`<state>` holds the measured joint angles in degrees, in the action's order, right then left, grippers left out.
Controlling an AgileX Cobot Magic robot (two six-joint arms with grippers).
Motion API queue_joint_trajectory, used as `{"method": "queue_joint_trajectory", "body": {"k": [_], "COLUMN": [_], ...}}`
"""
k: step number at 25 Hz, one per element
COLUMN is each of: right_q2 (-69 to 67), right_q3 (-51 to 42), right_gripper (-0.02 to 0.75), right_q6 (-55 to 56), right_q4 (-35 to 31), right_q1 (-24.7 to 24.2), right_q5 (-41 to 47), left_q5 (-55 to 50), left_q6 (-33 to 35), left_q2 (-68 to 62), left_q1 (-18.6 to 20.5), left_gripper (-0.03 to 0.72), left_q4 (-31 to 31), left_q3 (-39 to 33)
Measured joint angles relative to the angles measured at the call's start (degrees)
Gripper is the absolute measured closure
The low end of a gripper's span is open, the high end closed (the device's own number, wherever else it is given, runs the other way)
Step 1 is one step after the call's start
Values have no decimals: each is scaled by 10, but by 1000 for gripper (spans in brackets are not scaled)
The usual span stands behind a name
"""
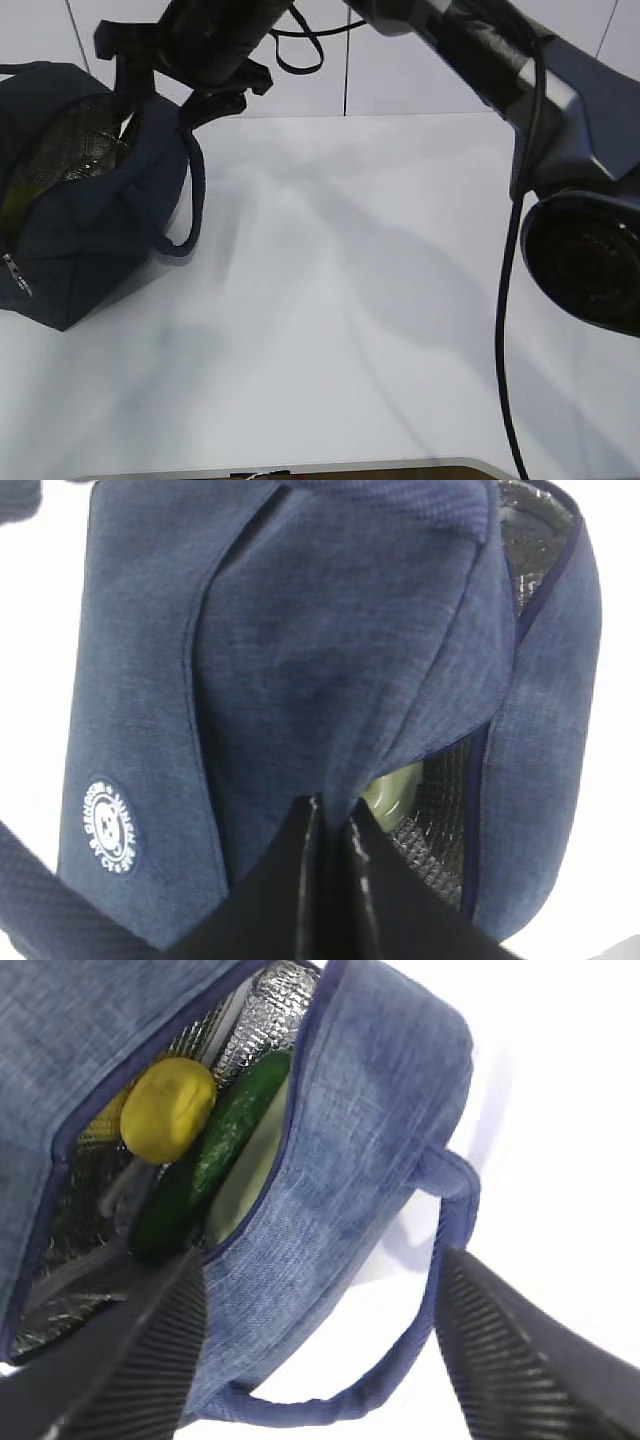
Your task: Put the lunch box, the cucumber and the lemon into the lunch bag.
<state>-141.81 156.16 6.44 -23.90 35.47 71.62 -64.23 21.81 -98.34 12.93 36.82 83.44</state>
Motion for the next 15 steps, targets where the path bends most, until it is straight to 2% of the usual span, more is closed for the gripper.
{"method": "queue_joint_trajectory", "body": {"k": [2, 5, 15], "right_q2": [0, 0, -31], "right_q3": [0, 0, 0], "right_gripper": [172, 172, 172], "right_q6": [20, 45, 102], "right_q4": [41, 64, 47], "right_q1": [0, 0, 0], "right_q5": [2, 3, 3], "left_q5": [0, -1, -4], "left_q6": [0, 0, 0], "left_q2": [0, 0, 0], "left_q1": [0, 0, 0], "left_gripper": [699, 699, 699], "left_q4": [0, 0, 0], "left_q3": [0, 0, 0]}}
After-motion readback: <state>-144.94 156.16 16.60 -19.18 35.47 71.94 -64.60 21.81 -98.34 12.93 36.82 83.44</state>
